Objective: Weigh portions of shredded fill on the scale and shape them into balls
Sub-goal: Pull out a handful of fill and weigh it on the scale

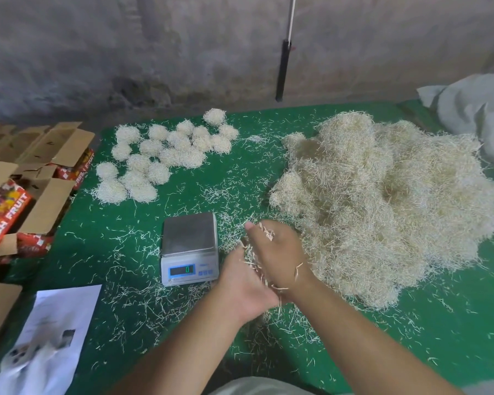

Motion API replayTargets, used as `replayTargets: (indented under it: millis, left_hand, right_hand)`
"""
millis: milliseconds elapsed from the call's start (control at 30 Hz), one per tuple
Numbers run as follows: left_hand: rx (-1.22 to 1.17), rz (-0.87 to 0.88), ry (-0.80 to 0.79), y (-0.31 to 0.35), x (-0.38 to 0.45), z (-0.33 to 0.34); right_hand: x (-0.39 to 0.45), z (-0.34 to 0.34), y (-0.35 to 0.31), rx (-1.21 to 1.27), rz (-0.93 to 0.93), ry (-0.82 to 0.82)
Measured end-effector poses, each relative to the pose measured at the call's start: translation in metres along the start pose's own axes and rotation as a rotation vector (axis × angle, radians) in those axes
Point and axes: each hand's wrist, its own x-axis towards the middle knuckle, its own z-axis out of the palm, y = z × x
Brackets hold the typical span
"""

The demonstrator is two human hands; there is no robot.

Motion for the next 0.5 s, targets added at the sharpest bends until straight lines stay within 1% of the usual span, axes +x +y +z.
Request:
replayTargets:
  millis: [100, 167, 200, 267, 333, 367, 400, 467, 500]
  left_hand:
    - [0.013, 0.161, 0.18, 0.012, 0.009, 0.008]
    - [-0.021, 0.239, 0.296, 0.02, 0.015, 0.007]
    - [-0.009, 0.279, 0.317, 0.023, 0.018, 0.005]
    - [0.062, 0.348, 0.263, 0.029, 0.022, 0.001]
    - [0.089, 0.386, 0.238, 0.036, 0.022, -0.002]
    - [0.085, 0.406, 0.26, 0.04, 0.019, -0.004]
    - [0.09, 0.449, 0.317, 0.045, 0.015, -0.005]
    - [0.086, 0.588, 0.439, 0.053, 0.006, -0.008]
    - [0.094, 0.645, 0.446, 0.056, 0.002, -0.008]
  right_hand:
    - [-0.008, 0.005, 0.014, -0.293, -0.127, -0.061]
    - [-0.011, 0.005, 0.014, -0.363, -0.153, -0.111]
    - [-0.013, 0.004, 0.014, -0.345, -0.155, -0.154]
    - [-0.02, 0.002, 0.014, -0.247, -0.153, -0.263]
    - [-0.028, -0.001, 0.012, -0.163, -0.153, -0.321]
    - [-0.032, -0.002, 0.01, -0.122, -0.146, -0.32]
    - [-0.034, -0.003, 0.008, -0.079, -0.117, -0.299]
    - [-0.037, -0.002, 0.005, 0.07, 0.054, -0.219]
    - [-0.037, 0.0, 0.004, 0.206, 0.173, -0.184]
